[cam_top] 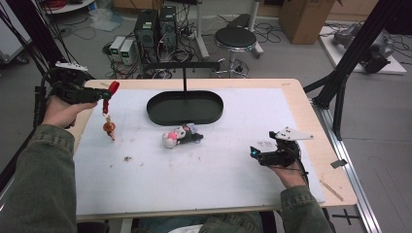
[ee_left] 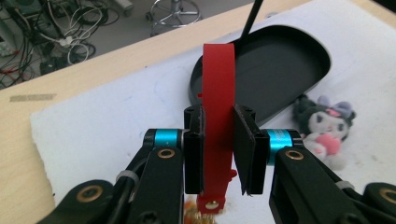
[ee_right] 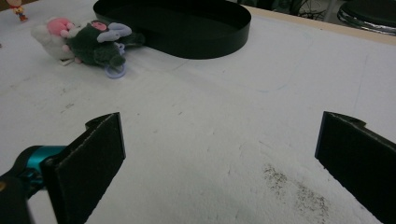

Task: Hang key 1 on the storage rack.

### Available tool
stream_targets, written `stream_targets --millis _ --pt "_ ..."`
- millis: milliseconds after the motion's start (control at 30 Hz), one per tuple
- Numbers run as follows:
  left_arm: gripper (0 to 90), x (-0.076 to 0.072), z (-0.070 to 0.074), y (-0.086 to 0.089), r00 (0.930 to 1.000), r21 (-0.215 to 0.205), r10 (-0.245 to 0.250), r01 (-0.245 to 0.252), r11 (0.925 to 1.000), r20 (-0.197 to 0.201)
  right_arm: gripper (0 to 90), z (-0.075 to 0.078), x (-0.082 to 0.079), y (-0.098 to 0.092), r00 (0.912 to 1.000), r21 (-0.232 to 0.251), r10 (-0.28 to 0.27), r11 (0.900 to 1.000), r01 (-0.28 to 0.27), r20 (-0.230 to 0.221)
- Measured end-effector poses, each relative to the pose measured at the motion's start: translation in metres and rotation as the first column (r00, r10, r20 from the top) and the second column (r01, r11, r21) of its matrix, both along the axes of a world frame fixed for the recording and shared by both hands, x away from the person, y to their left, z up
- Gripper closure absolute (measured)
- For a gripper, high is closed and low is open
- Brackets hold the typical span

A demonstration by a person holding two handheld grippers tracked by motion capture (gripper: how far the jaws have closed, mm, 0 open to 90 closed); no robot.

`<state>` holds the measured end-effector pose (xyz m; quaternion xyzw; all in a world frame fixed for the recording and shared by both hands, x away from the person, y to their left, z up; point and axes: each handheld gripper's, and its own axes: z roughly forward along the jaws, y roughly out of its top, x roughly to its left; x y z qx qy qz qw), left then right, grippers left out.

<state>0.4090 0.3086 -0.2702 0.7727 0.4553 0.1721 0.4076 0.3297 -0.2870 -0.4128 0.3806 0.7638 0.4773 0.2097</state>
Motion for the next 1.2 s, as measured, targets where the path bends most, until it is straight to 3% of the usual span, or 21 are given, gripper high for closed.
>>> stream_targets --millis 200,367,533,767,833,1100,1200 --pt "74.6 0.003 0.016 -0.006 0.9997 -0.024 -0.021 0.02 0.9995 -0.009 0.6 0.001 0.001 -0.002 1.0 0.012 -0.006 1.0 0.006 0.002" --pt "74.7 0.007 0.026 -0.015 0.9995 0.02 -0.025 0.025 0.9995 -0.022 0.6 0.0 0.004 -0.002 1.0 0.01 0.006 1.0 -0.006 0.006" --pt "74.7 0.008 0.046 -0.033 0.9991 0.068 -0.032 0.03 0.9972 0.028 0.6 0.001 0.004 -0.002 0.9999 0.02 0.013 1.0 -0.013 0.009" --pt "74.7 0.018 0.056 -0.056 0.9973 0.066 -0.061 0.059 0.9961 0.039 0.5 0.001 0.002 -0.002 0.9999 0.025 0.011 1.0 -0.011 0.004" --pt "74.7 0.021 0.059 -0.063 0.9968 0.083 -0.061 0.057 0.9949 0.052 0.6 0.001 0.003 -0.001 0.9999 0.021 0.013 1.0 -0.013 0.007" --pt "74.7 0.037 0.075 -0.091 0.9902 0.081 -0.11 0.103 0.9913 0.086 0.6 0.0 0.003 0.0 0.9998 0.004 0.02 1.0 -0.02 0.004" --pt "74.7 0.043 0.075 -0.098 0.9897 0.083 -0.12 0.113 0.9902 0.078 0.6 0.0 0.003 -0.001 0.9998 0.009 0.018 1.0 -0.018 0.007"
